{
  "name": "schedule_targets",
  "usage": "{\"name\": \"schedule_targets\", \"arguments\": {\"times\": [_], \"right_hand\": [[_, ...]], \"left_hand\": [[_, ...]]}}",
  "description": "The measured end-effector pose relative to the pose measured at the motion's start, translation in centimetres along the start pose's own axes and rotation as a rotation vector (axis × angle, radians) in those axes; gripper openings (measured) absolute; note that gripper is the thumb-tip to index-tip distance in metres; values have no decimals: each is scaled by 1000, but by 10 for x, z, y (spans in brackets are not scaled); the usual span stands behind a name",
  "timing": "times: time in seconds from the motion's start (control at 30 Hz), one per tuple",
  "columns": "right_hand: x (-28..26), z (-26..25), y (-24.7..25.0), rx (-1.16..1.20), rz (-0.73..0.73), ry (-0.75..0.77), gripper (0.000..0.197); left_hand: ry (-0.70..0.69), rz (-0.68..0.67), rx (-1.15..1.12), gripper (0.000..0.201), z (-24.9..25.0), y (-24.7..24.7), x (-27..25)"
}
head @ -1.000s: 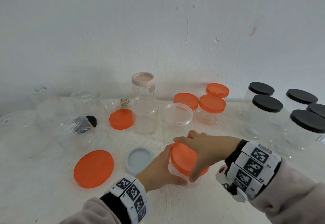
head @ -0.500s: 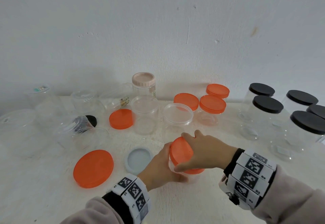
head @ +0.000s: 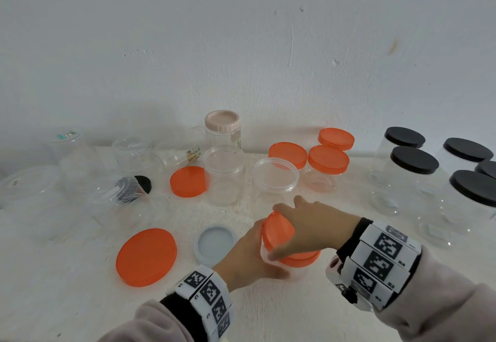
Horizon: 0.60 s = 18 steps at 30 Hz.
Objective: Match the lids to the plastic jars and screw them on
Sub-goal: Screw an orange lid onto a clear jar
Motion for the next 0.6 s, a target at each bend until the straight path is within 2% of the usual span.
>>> {"name": "schedule_targets", "arguments": {"times": [0.1,0.23,0.5,0.6], "right_hand": [[-5,0,8,-18,-78,89,108],[-5,1,12,-6,-52,159,95],[1,1,1,26,18,7,102],[-2,3,6,33,-35,37,107]], "left_hand": [[-6,7,21,96,-1,0,0],[-9,2,8,96,-1,-1,0],[12,-3,-27,104,0,-2,-2],[10,0,-1,104,-1,-1,-1]]}}
Point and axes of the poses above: each hand's wrist, its own x-axis towards the middle knuckle, its own y-axis out of the back of the hand, z = x × y, the point moved 2 cm from there along x, towards the middle knuckle, and after that the axes turned 12 degrees about -x, right-handed, at the moved point
